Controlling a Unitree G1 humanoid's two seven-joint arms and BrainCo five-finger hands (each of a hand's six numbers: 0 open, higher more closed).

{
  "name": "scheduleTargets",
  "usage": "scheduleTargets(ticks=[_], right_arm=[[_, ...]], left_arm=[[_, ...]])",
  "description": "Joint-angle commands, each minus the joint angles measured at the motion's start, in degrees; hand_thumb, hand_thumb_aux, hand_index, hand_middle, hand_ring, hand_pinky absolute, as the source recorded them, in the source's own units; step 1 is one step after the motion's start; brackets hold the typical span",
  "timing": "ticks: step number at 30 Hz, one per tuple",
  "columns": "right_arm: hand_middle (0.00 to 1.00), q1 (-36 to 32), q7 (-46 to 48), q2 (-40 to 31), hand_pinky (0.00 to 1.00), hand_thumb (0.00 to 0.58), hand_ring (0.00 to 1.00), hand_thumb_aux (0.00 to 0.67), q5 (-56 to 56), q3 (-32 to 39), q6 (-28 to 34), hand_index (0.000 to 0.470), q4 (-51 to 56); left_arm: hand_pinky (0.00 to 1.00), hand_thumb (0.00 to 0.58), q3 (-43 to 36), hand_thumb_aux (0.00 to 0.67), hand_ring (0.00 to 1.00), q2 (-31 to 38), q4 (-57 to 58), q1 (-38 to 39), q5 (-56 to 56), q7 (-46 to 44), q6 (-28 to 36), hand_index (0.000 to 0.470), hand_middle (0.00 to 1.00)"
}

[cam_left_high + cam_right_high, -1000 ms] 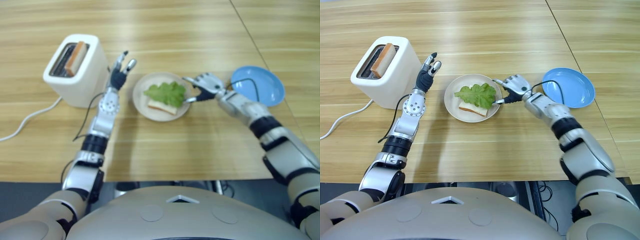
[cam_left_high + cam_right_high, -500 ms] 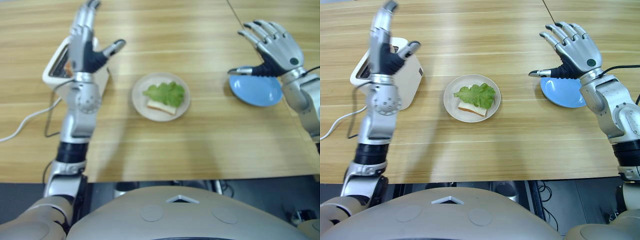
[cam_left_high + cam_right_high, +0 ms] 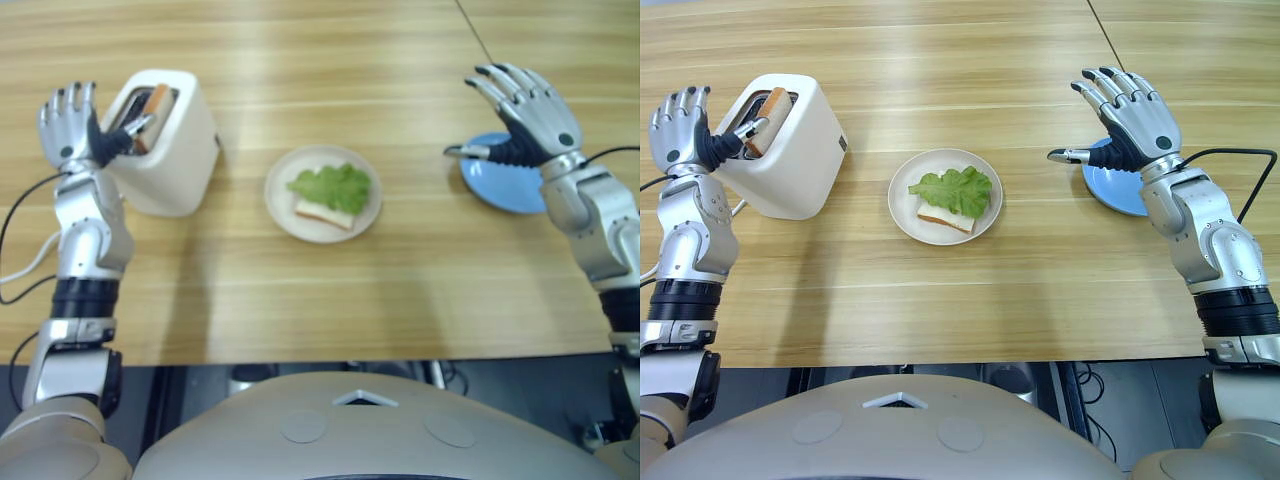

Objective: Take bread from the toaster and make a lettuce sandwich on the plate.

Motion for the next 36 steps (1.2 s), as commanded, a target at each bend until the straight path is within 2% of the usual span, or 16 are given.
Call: scheduleTargets(ticks=[1,4,9,11,12,16,17,18,20,29,30,31,33,34,35,36], right_arm=[[0.0,-0.47,0.0,0.19,0.0,0.0,0.0,0.0,-0.35,-0.46,-0.49,0.0,0.34],[0.0,-0.44,-0.04,0.29,0.0,0.0,0.0,0.0,-0.34,-0.47,-0.57,0.0,0.52],[0.0,-0.49,-0.23,0.38,0.0,0.0,0.0,0.0,-0.25,-0.41,-0.75,0.0,1.48],[0.0,-0.47,-0.24,0.33,0.0,0.0,0.0,0.0,-0.58,-0.38,-0.59,0.0,1.44],[0.0,-0.51,-0.21,0.34,0.0,0.0,0.0,0.0,-0.51,-0.4,-0.66,0.0,1.48],[0.0,-0.48,-0.1,0.41,0.0,0.0,0.0,0.0,-0.37,-0.46,-0.78,0.0,1.46],[0.0,-0.52,-0.07,0.45,0.0,0.0,0.0,0.0,-0.36,-0.42,-0.79,0.0,1.5],[0.0,-0.56,-0.07,0.51,0.0,0.0,0.0,0.0,-0.37,-0.38,-0.79,0.0,1.55],[0.0,-0.66,-0.09,0.64,0.0,0.0,0.0,0.0,-0.39,-0.28,-0.78,0.0,1.71],[0.0,-0.64,-0.21,0.86,0.0,0.0,0.0,0.0,-0.45,-0.33,-0.92,0.0,2.16],[0.0,-0.72,-0.19,0.84,0.0,0.0,0.0,0.0,-0.43,-0.33,-0.97,0.0,2.18],[0.0,-0.76,-0.2,0.81,0.0,0.0,0.0,0.0,-0.44,-0.35,-0.99,0.0,2.2],[0.0,-0.8,-0.21,0.79,0.0,0.0,0.0,0.0,-0.44,-0.37,-1.01,0.0,2.27],[0.0,-0.77,-0.23,0.78,0.0,0.0,0.0,0.0,-0.44,-0.39,-1.02,0.0,2.27],[0.0,-0.75,-0.25,0.78,0.0,0.0,0.0,0.0,-0.42,-0.41,-1.04,0.0,2.27],[0.0,-0.73,-0.27,0.79,0.0,0.0,0.0,0.0,-0.4,-0.44,-1.05,0.0,2.27]], left_arm=[[0.0,0.0,-1.58,0.0,0.0,0.21,2.33,0.33,-1.46,-1.9,0.96,0.0,0.0],[0.0,0.0,-1.66,0.0,0.0,0.31,2.66,0.17,-2.51,-2.06,0.75,0.0,0.0],[0.0,0.452,-1.71,0.355,0.0,0.42,1.9,0.28,-3.53,-1.17,0.21,0.244,0.0],[0.02,0.484,-2.0,0.397,0.02,0.53,1.28,0.32,-3.5,-0.62,-0.25,0.272,0.02],[0.33,0.516,-2.27,0.447,0.33,0.64,0.84,0.45,-3.45,-0.66,-0.48,0.307,0.33],[0.25,0.427,-3.96,0.326,0.25,1.42,-0.48,0.9,-2.4,0.08,-1.45,0.224,0.25],[0.23,0.319,-4.57,0.221,0.23,1.77,-0.74,0.96,-1.79,0.36,-1.79,0.152,0.23],[0.13,0.092,-5.02,0.055,0.13,1.9,-1.04,0.95,-1.68,0.23,-2.19,0.038,0.13],[0.0,0.0,-5.76,0.0,0.0,2.16,-1.49,0.92,-1.19,0.41,-2.61,0.0,0.0],[0.0,0.0,-5.13,0.0,0.0,1.96,0.36,0.63,-2.68,-0.64,-1.93,0.0,0.0],[0.0,0.234,-4.86,0.152,0.0,1.89,0.39,0.73,-3.11,-0.76,-1.86,0.105,0.0],[0.0,0.56,-4.4,0.547,0.0,1.67,0.5,0.82,-3.75,-0.47,-1.92,0.375,0.0],[0.1,0.58,-4.09,0.652,0.1,1.49,0.71,0.76,-4.76,-0.32,-2.13,0.447,0.1],[0.73,0.58,-4.03,0.67,0.73,1.42,0.75,0.7,-5.15,-0.09,-2.25,0.46,0.73],[1.0,0.58,-4.11,0.67,1.0,1.45,0.82,0.64,-5.56,-0.24,-2.34,0.46,1.0],[1.0,0.58,-4.17,0.67,1.0,1.4,0.73,0.65,-5.93,-0.23,-2.47,0.46,1.0]])
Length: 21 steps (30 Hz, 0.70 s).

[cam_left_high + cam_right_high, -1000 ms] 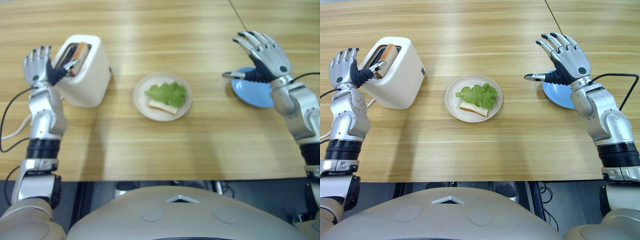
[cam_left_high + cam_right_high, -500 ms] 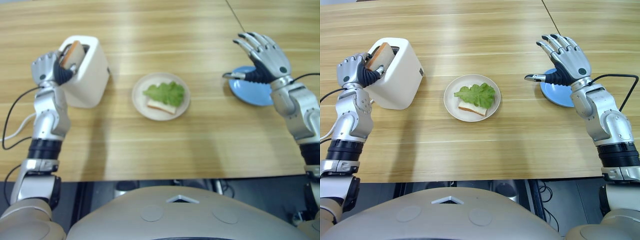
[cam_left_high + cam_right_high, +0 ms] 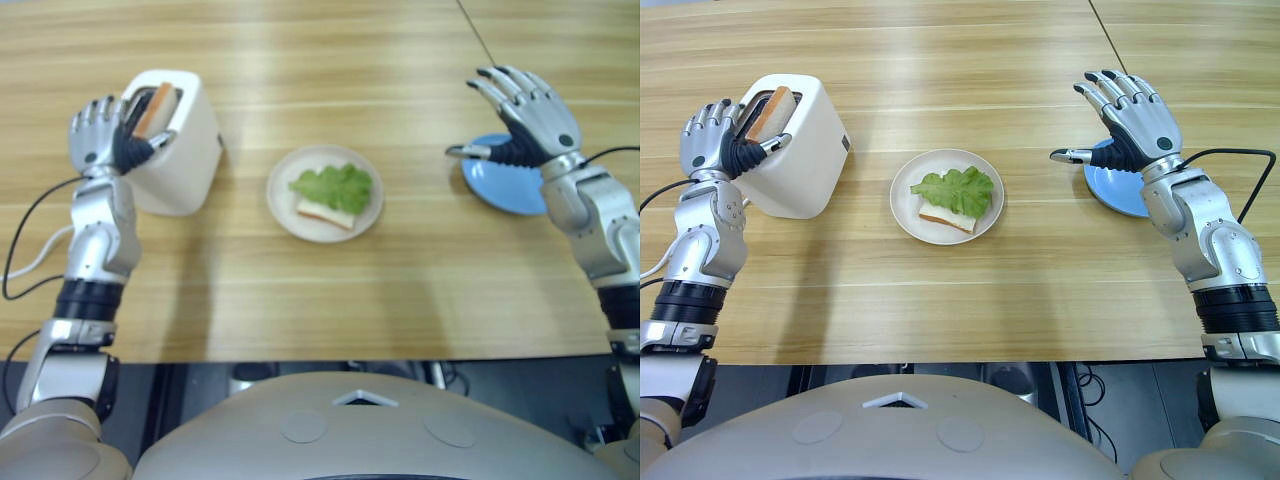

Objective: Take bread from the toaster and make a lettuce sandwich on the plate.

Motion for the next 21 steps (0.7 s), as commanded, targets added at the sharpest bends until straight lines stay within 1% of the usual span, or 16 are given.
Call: scheduleTargets(ticks=[1,5,8,14,16,19,21], right_arm=[[0.0,-0.2,-0.06,0.31,0.0,0.0,0.0,0.0,-0.19,-0.4,-0.13,0.0,0.26],[0.0,-0.17,-0.26,0.37,0.0,0.0,0.0,0.0,-0.23,-0.43,-0.04,0.0,0.29],[0.0,-0.1,-0.47,0.47,0.0,0.0,0.0,0.0,-0.4,-0.34,0.13,0.0,0.31],[0.0,-0.1,-0.88,0.53,0.0,0.0,0.0,0.0,-0.34,-0.34,0.13,0.0,0.77],[0.0,-0.09,-1.01,0.65,0.0,0.0,0.0,0.0,-0.28,-0.36,0.15,0.0,0.84],[0.0,-0.01,-1.27,1.03,0.0,0.0,0.0,0.0,0.37,-0.58,-0.04,0.0,1.11],[0.0,0.14,-1.55,2.19,0.0,0.0,0.0,0.0,3.57,-1.83,-1.08,0.0,1.72]], left_arm=[[1.0,0.58,0.64,0.67,1.0,-0.18,1.02,0.19,-1.76,-0.06,0.18,0.46,1.0],[1.0,0.58,1.62,0.67,1.0,-0.38,-1.85,-0.19,-2.23,3.14,-0.58,0.46,1.0],[1.0,0.58,2.98,0.67,1.0,-0.9,-5.33,-0.41,-2.44,7.34,-2.51,0.46,1.0],[1.0,0.58,8.36,0.67,1.0,-2.63,-21.35,1.31,-1.68,18.8,-8.9,0.46,1.0],[1.0,0.58,10.32,0.67,1.0,-3.45,-26.37,2.14,-2.62,21.02,-11.61,0.46,1.0],[1.0,0.58,12.1,0.67,1.0,-6.03,-29.5,1.86,-11.07,18.92,-16.78,0.46,1.0],[1.0,0.58,10.18,0.67,1.0,-8.81,-28.24,0.6,-20.06,13.19,-19.87,0.46,1.0]])
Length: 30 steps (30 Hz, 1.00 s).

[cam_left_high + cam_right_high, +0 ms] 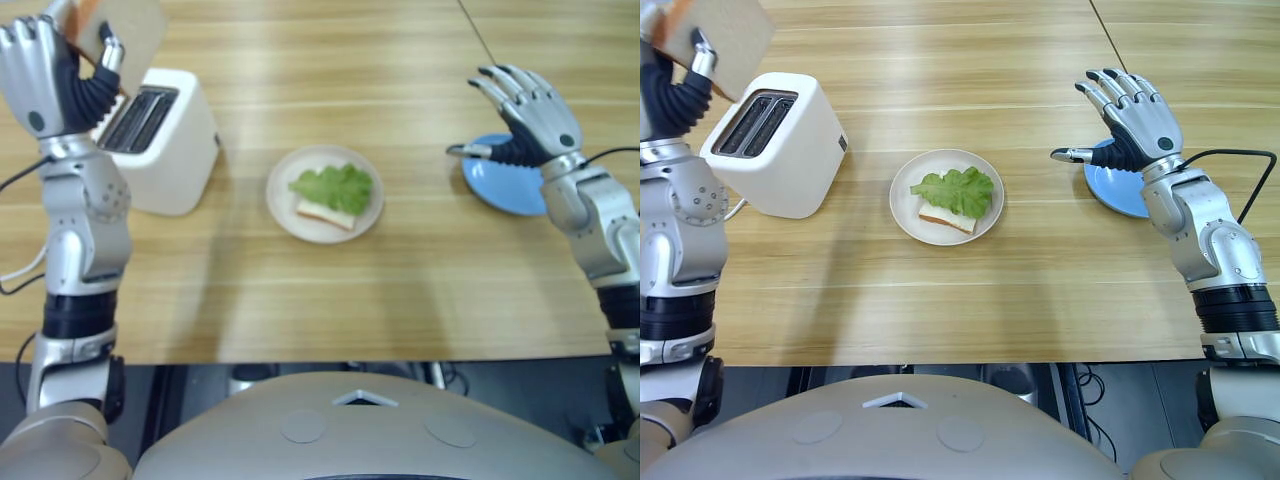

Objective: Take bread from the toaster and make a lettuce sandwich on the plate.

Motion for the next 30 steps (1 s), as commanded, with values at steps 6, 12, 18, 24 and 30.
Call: scheduleTargets(ticks=[6,12,18,24,30], right_arm=[[0.0,0.43,-0.06,5.15,0.0,0.0,0.0,0.0,13.07,-6.56,-3.13,0.0,2.23],[0.0,-0.06,0.4,6.97,0.0,0.0,0.0,0.0,16.14,-7.63,-4.22,0.0,5.19],[0.0,-1.15,1.01,8.28,0.0,0.0,0.0,0.0,15.93,-6.2,-5.08,0.0,7.47],[0.0,-1.91,1.4,9.54,0.0,0.0,0.0,0.0,14.21,-4.15,-5.44,0.0,8.81],[0.0,-2.45,2.65,10.19,0.0,0.0,0.0,0.0,11.28,0.09,-6.86,0.0,9.43]], left_arm=[[1.0,0.58,-8.88,0.67,1.0,-14.26,18.99,-5.03,-35.93,-29.48,-6.55,0.46,1.0],[1.0,0.58,-12.8,0.67,1.0,-21.0,42.72,-11.69,-41.42,-42.54,-6.84,0.46,1.0],[1.0,0.58,-15.07,0.67,1.0,-23.75,63.95,-21.44,-39.12,-46.52,-11.53,0.46,1.0],[1.0,0.58,-15.23,0.67,1.0,-24.4,80.08,-29.61,-36.65,-45.99,-15.04,0.46,1.0],[1.0,0.58,-16.78,0.67,1.0,-23.51,88.16,-31.75,-32.98,-47.27,-15.02,0.46,1.0]])
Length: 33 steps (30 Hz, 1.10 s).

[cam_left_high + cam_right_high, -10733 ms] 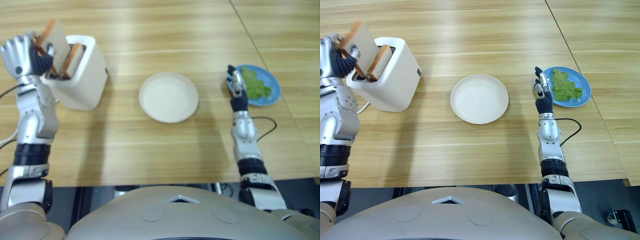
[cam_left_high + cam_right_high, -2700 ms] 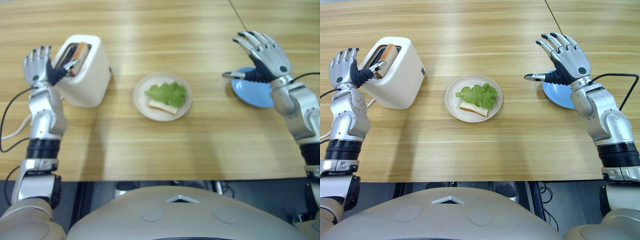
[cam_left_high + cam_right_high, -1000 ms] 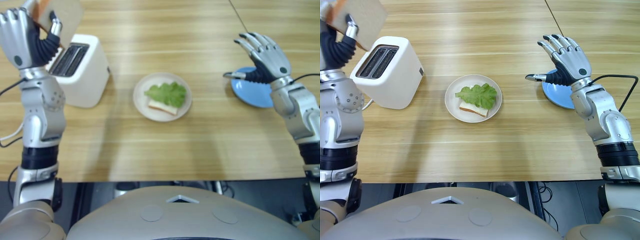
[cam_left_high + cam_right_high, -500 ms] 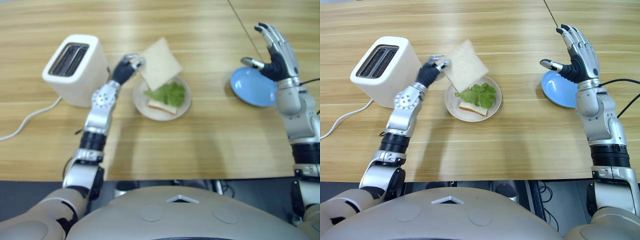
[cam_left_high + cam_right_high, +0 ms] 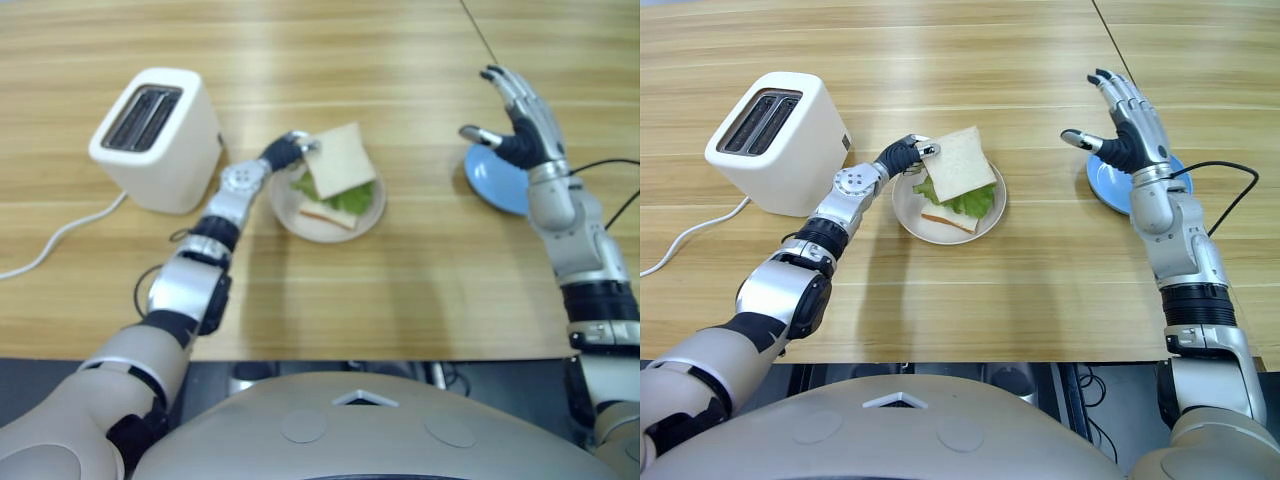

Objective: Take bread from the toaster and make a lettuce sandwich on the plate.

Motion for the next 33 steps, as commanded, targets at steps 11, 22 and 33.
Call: scheduleTargets(ticks=[11,22,33], right_arm=[[0.0,-5.73,2.92,2.9,0.0,0.0,0.0,0.0,-18.94,19.66,-4.26,0.0,2.52],[0.0,-9.99,4.03,7.42,0.0,0.0,0.0,0.0,-33.14,36.46,-6.08,0.0,9.74],[0.0,-5.49,12.83,9.58,0.0,0.0,0.0,0.0,-36.21,43.89,-6.12,0.0,16.86]], left_arm=[[1.0,0.58,-1.43,0.67,1.0,0.36,8.17,-0.31,5.3,-2.25,2.39,0.46,1.0],[1.0,0.58,-1.96,0.67,1.0,0.03,9.18,-0.06,7.36,-0.16,3.39,0.46,1.0],[0.88,0.0,2.29,0.0,0.88,2.15,3.4,-1.56,5.22,10.07,-1.52,0.0,0.88]])
